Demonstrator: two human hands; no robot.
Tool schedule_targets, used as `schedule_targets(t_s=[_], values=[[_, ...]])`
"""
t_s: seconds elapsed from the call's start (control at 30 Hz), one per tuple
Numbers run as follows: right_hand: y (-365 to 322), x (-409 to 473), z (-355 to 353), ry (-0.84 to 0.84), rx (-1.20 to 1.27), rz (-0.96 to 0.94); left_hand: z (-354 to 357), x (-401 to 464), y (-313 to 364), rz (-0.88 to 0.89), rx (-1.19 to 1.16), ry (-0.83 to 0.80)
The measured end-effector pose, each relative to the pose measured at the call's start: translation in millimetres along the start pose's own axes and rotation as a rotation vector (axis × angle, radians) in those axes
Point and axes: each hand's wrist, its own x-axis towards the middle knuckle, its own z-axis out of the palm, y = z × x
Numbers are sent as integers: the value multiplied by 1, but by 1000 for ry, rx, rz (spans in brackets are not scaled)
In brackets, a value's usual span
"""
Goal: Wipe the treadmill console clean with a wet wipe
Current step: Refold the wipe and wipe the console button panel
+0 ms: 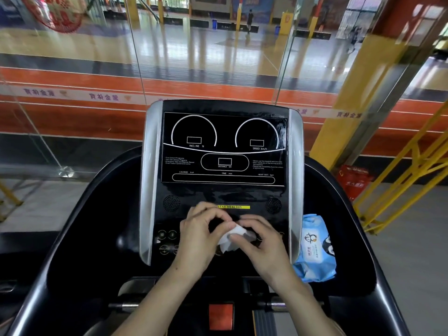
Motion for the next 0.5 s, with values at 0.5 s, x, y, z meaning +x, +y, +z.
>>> schedule_targets(t_s=[0.5], values=[[21,-18,-34,40,380,359,32,-12,-1,-227,-229,-193]])
